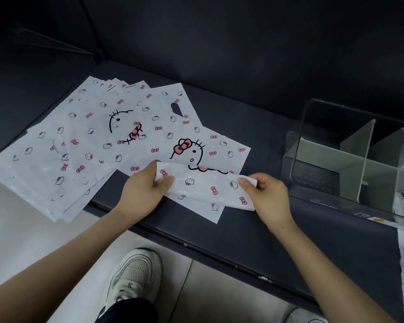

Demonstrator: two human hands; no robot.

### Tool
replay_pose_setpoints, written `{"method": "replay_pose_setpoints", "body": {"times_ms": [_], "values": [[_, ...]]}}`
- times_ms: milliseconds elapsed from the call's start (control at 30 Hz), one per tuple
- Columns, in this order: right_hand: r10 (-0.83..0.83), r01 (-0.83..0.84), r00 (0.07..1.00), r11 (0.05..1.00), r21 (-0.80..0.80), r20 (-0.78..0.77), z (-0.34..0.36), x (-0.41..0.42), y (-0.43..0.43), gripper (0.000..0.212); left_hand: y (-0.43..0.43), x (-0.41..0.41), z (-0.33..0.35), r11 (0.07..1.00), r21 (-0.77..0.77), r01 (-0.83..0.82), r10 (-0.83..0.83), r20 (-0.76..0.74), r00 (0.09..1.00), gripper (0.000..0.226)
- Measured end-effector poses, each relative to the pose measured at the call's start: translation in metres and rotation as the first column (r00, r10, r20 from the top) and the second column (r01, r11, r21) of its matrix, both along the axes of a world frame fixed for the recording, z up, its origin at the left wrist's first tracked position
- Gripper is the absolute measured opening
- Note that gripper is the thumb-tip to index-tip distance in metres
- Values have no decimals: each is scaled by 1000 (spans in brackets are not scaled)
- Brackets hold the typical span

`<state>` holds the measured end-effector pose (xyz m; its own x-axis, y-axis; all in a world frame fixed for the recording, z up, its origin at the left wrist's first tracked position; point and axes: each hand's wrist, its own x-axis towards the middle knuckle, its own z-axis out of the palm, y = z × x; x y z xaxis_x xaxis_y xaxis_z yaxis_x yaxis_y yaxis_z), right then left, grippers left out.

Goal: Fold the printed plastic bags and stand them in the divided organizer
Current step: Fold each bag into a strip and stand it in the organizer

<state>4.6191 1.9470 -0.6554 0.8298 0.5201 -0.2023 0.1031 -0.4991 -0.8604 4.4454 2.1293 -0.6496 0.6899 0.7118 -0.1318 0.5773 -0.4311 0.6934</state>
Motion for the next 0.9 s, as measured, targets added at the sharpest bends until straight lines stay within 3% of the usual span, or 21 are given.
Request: {"method": "replay_pose_setpoints", "body": {"times_ms": [167, 267, 433, 567, 700, 900], "values": [[-23, 31, 995, 996, -80, 97, -7, 1, 6, 20, -3, 11, -3, 986, 76, -147, 146, 20, 989, 30], [-26, 39, 992, 993, -108, 121, -7, 2, 9, 23, -5, 13, -8, 958, 212, -193, 205, -36, 978, 43], [-16, 38, 987, 990, -134, 160, -6, 1, 11, 25, -9, 15, -22, 767, 640, 50, -10, -66, 998, 39], [-9, 34, 984, 990, -134, 179, -7, 0, 11, 23, -26, 26, -31, 742, 567, 357, -321, -167, 932, 52], [9, 18, 980, 991, -133, 198, -9, 1, 11, 20, -31, 30, -36, 799, 440, 410, -317, -271, 909, 68], [27, 9, 973, 988, -155, 227, -7, 2, 12, 20, -30, 32, -41, 798, 443, 408, -260, -356, 897, 70]]}}
